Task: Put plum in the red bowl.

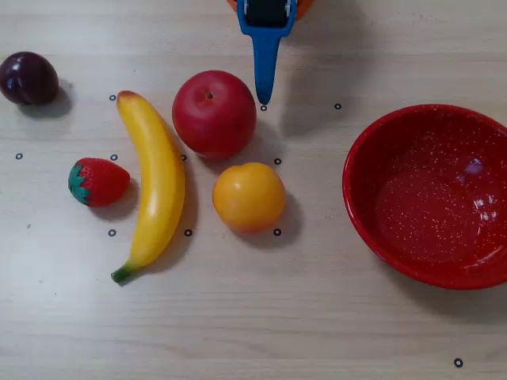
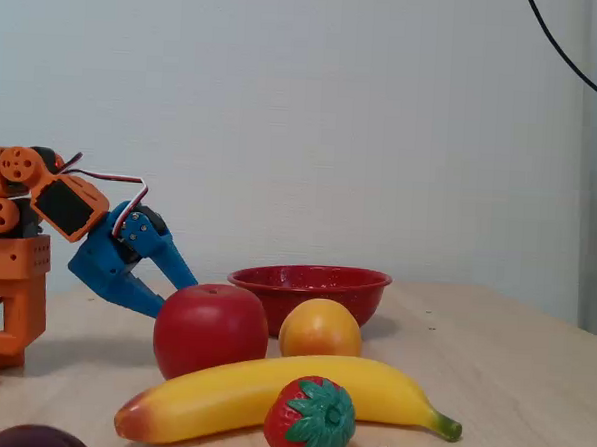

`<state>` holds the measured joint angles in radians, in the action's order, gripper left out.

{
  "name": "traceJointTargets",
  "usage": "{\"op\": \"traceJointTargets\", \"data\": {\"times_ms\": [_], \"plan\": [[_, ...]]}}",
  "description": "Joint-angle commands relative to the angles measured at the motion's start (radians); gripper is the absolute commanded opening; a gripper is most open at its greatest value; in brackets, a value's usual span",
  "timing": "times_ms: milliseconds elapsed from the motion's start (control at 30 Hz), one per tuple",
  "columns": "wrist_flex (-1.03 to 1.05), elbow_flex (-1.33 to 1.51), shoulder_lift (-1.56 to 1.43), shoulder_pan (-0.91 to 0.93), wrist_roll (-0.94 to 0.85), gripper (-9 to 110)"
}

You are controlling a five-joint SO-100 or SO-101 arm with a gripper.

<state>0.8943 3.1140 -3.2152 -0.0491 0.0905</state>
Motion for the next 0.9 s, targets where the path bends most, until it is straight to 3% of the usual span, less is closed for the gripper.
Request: {"op": "traceJointTargets", "data": {"times_ms": [0, 867], "plan": [[-0.014, 0.005, -0.015, 0.014, 0.020, 0], [-0.012, 0.005, -0.015, 0.034, 0.051, 0]]}}
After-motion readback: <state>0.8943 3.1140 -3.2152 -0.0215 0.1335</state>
